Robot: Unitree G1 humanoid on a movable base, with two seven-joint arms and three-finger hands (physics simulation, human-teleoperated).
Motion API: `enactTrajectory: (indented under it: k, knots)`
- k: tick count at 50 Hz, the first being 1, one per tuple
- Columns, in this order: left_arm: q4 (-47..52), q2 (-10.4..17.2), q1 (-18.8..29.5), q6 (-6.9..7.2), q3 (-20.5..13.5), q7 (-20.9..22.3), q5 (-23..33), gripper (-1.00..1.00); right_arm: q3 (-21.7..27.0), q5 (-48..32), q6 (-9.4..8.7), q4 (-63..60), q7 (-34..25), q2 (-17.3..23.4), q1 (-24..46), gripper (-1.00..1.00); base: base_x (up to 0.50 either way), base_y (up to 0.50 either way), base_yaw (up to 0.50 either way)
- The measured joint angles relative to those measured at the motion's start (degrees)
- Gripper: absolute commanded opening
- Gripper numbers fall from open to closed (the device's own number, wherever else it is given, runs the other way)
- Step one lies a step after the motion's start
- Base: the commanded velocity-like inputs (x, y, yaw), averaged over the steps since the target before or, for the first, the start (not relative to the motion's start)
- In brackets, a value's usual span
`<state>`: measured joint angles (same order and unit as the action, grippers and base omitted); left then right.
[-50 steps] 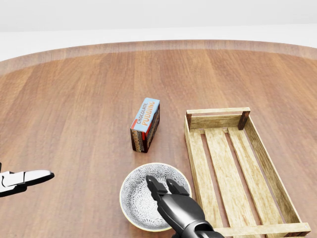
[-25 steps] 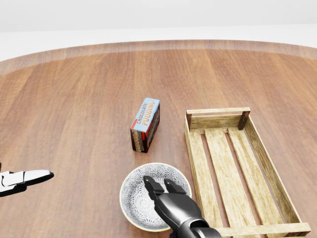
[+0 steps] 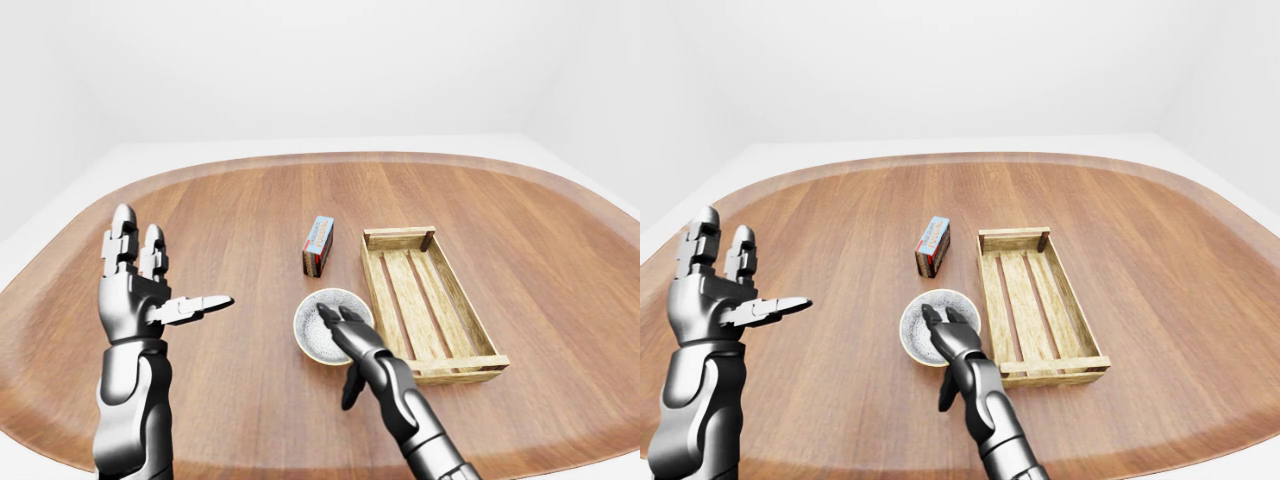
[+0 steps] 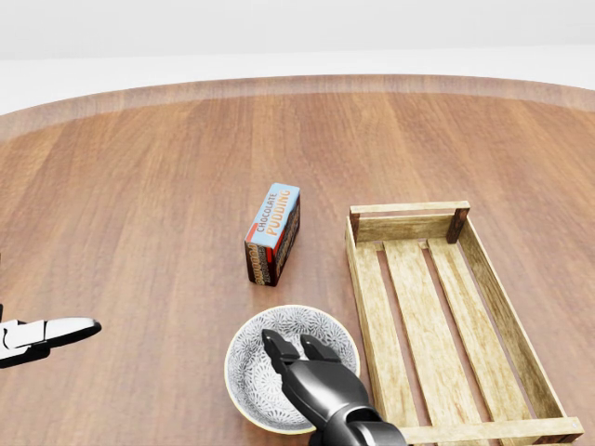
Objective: Pick up the bowl on the left and put it in the tray.
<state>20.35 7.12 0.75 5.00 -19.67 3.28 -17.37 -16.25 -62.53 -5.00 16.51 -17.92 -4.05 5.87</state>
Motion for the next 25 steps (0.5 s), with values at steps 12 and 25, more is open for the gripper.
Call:
enactTrajectory:
  k: [12,25]
  knots:
    - [0.2,0.0,0.1,0.00,-0.1,-0.1,-0.1,1.00,0.3,1.0,0.00,3.1,1.7,-0.4,1.0,1.00,0.00,0.00,0.00]
    - [0.1,0.2,0.1,0.00,-0.4,-0.1,-0.4,1.00,0.5,2.5,0.00,9.1,4.8,-0.9,2.3,1.00,0.00,0.00,0.00]
